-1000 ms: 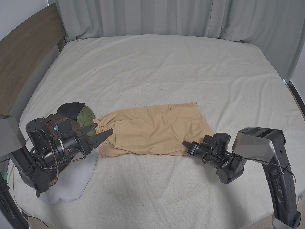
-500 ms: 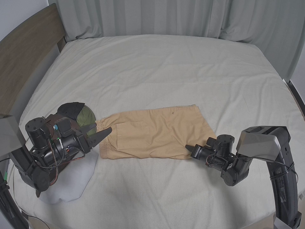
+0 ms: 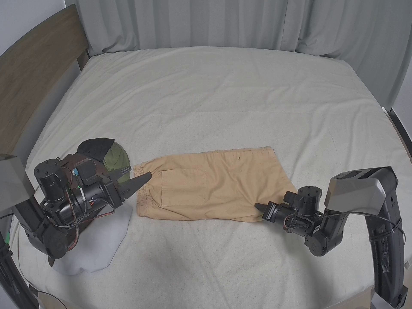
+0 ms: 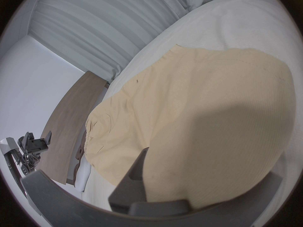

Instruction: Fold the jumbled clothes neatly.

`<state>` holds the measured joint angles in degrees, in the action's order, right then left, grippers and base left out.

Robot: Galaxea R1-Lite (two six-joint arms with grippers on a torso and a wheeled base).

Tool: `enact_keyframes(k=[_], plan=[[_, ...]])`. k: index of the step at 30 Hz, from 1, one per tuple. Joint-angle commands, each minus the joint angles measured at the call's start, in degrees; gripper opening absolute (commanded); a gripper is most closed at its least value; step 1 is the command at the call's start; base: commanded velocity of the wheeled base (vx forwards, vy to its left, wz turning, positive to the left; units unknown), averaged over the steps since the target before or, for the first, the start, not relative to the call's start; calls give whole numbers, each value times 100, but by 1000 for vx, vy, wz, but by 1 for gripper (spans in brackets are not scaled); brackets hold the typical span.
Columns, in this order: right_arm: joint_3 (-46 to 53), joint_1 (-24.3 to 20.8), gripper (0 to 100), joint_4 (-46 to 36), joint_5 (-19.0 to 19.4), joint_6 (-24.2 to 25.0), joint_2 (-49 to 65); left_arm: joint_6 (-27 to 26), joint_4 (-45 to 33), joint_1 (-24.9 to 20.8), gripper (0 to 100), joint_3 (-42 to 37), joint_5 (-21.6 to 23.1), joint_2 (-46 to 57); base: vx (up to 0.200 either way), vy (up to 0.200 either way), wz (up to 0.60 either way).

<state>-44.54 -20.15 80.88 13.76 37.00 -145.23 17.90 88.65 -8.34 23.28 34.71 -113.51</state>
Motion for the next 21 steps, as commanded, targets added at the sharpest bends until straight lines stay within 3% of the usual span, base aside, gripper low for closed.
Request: enact_keyframes(k=[1, 21], plan=[[394, -33, 0, -3, 4, -8, 407, 3, 3, 8, 100, -8, 1, -14, 0, 0, 0], [2389, -24, 0, 525, -14, -457, 1075, 12, -6, -10, 100, -52, -8, -31, 0, 0, 0]])
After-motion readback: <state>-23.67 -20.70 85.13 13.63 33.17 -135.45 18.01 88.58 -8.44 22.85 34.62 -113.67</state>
